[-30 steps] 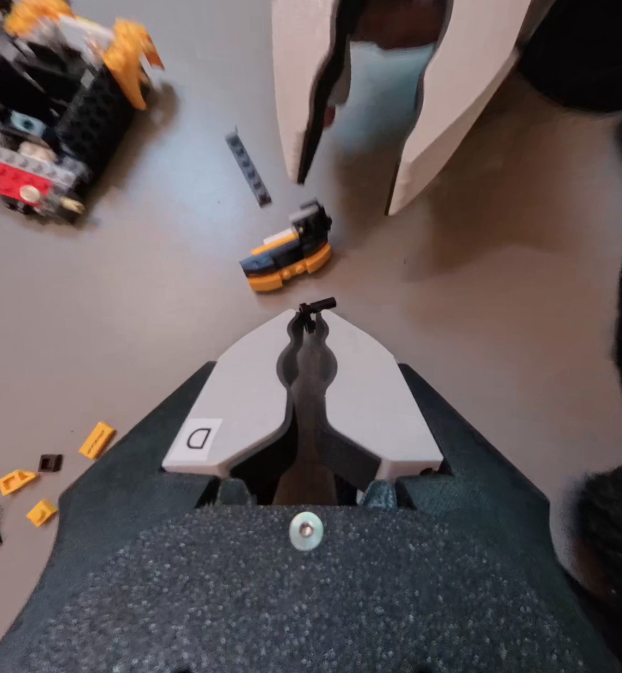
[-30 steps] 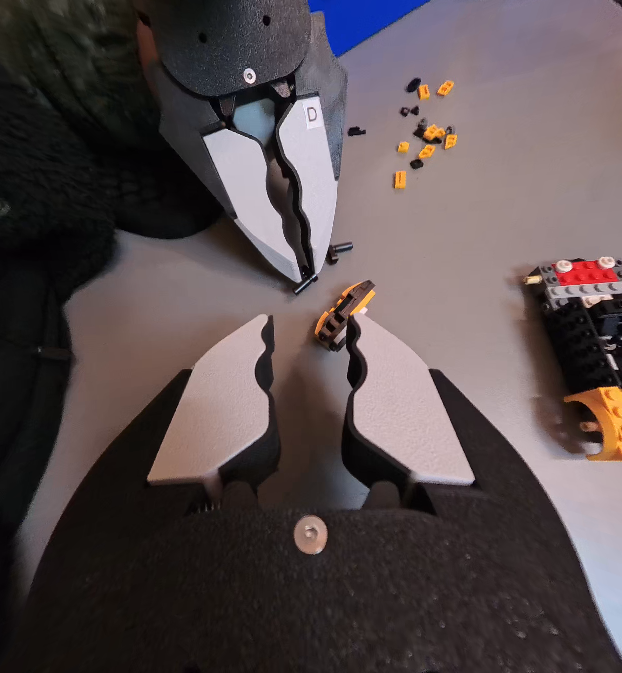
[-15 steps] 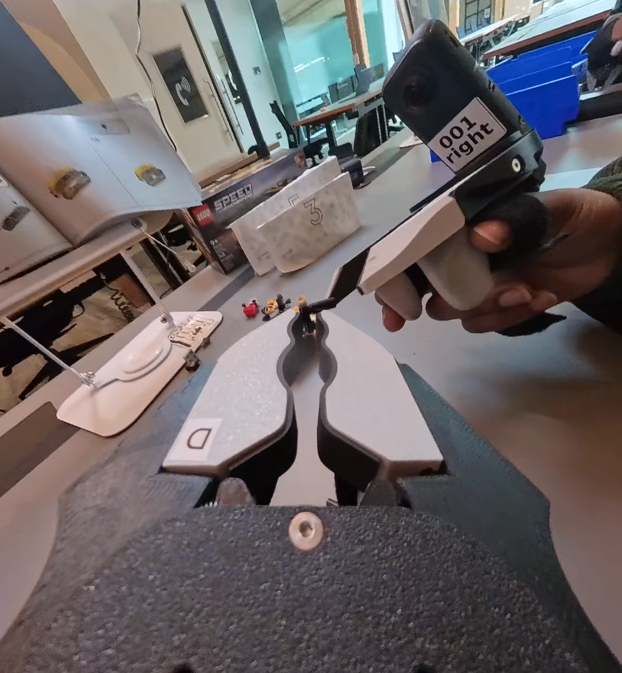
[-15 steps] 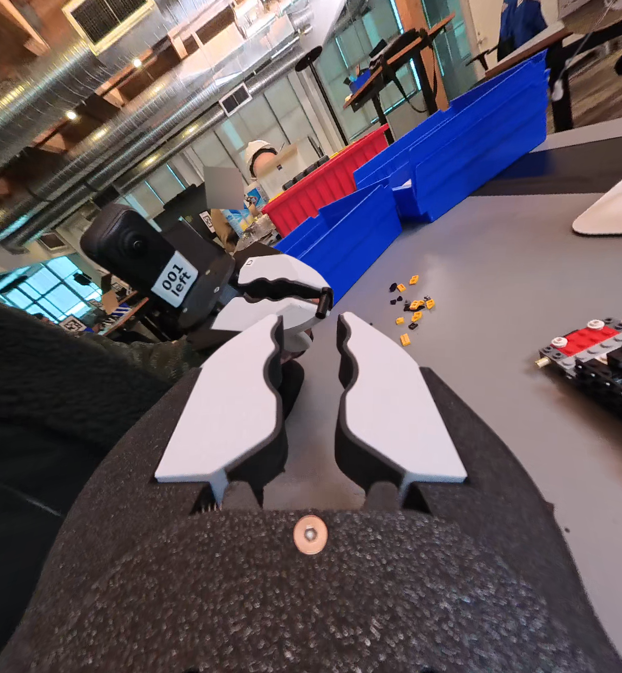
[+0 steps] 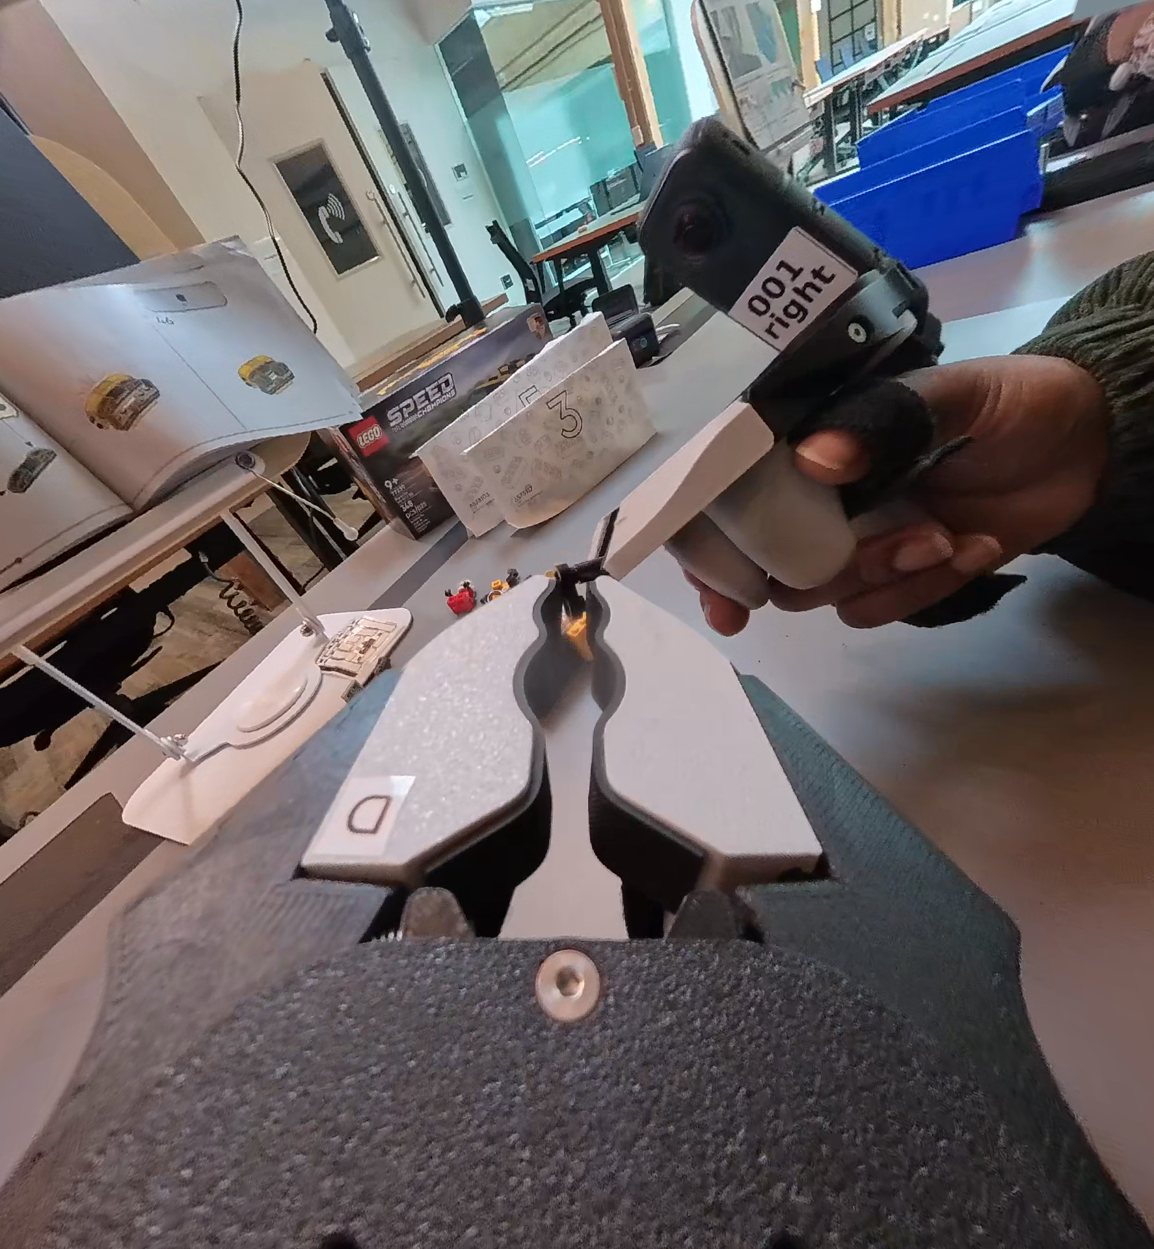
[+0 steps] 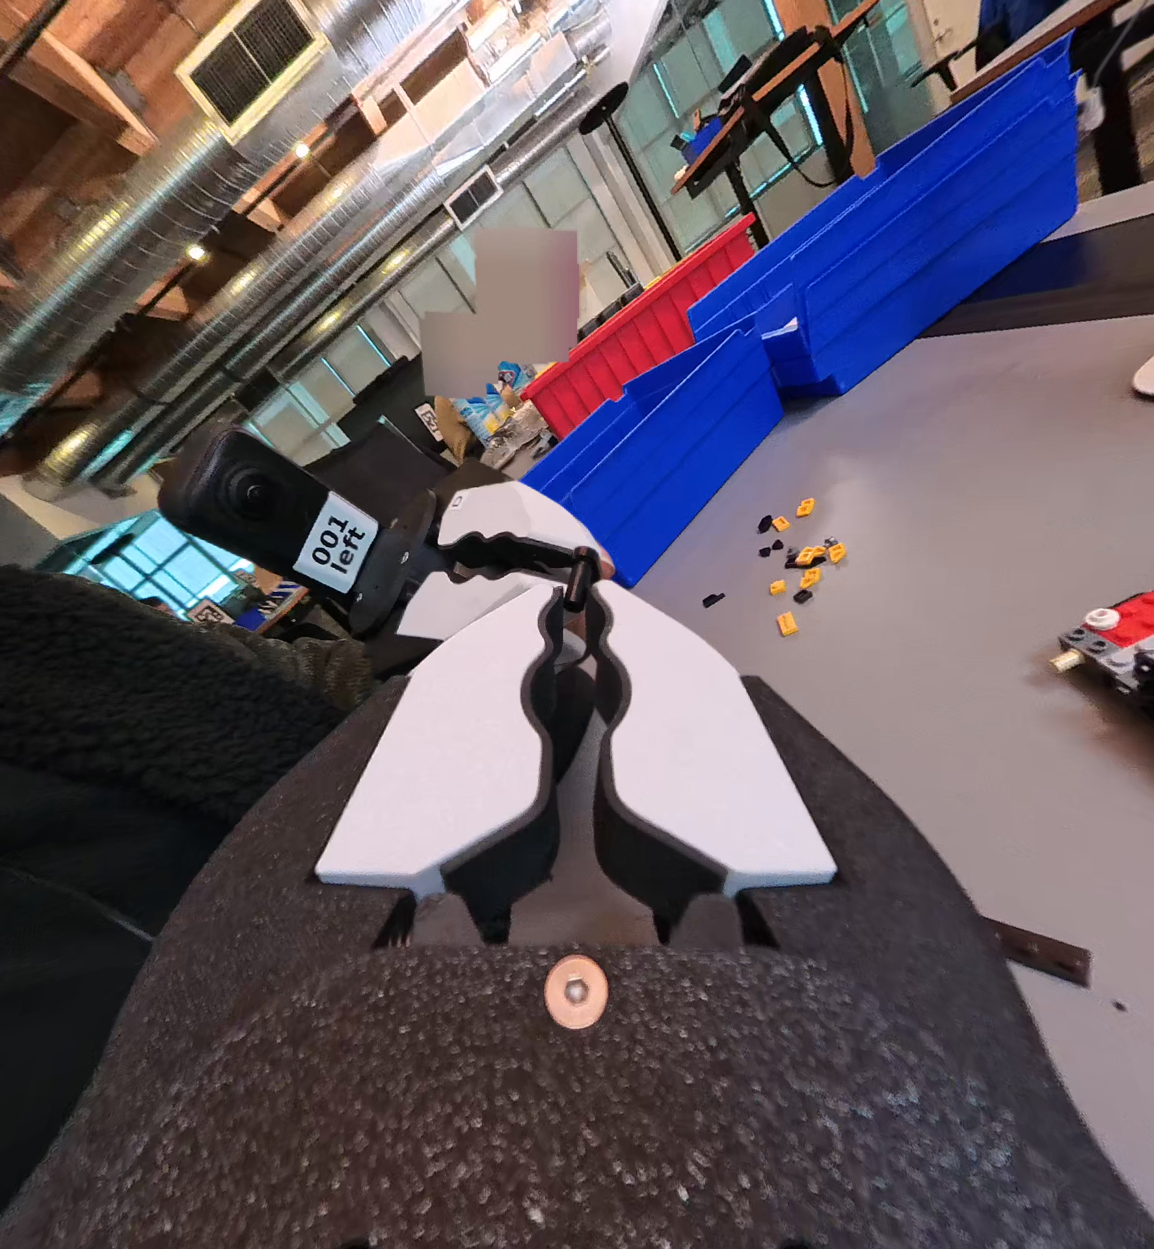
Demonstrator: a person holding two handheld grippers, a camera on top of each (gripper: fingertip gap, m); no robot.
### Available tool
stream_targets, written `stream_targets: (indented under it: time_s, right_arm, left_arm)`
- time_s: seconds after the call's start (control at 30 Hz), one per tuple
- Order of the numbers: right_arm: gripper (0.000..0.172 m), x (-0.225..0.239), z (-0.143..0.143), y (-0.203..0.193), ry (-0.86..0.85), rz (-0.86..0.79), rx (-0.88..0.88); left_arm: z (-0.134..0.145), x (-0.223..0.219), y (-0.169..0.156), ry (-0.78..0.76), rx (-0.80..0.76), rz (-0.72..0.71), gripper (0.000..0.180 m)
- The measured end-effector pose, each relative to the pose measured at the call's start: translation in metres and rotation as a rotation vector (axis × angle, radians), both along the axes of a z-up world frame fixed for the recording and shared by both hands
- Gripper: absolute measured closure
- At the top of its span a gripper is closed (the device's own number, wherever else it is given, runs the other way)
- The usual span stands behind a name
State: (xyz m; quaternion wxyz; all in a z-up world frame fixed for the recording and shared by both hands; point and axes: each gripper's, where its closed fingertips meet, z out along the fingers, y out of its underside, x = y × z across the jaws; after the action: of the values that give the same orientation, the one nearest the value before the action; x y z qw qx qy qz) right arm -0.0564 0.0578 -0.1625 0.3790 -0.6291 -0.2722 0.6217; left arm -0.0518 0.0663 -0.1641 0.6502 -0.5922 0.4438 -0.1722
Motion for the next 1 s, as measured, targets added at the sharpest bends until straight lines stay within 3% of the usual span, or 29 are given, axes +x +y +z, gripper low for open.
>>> stream_targets:
  time_s: [0.23, 0.57, 0.67, 0.8, 1.0]
  right_arm:
    - [0.167, 0.002, -0.006, 0.000, -0.083, -0.015, 0.059]
    - [0.167, -0.004, -0.019, 0.011, -0.091, -0.210, 0.045]
    - [0.167, -0.002, -0.025, 0.016, -0.138, -0.259, 0.070]
    - [0.167, -0.010, -0.043, 0.006, -0.252, -0.231, 0.146]
    - [0.167, 0.005, -0.031, 0.025, -0.346, -0.260, 0.336]
  left_arm:
    - [-0.007, -0.001, -0.001, 0.014, -0.064, -0.022, 0.175]
    - [-0.018, -0.007, 0.014, 0.031, -0.201, 0.093, 0.176]
    - [-0.023, -0.005, 0.020, -0.045, -0.324, 0.094, 0.175]
    - [-0.013, -0.037, 0.053, -0.373, -0.564, 0.147, 0.177]
    - [-0.014, -0.043, 0.048, -0.389, -0.577, 0.084, 0.177]
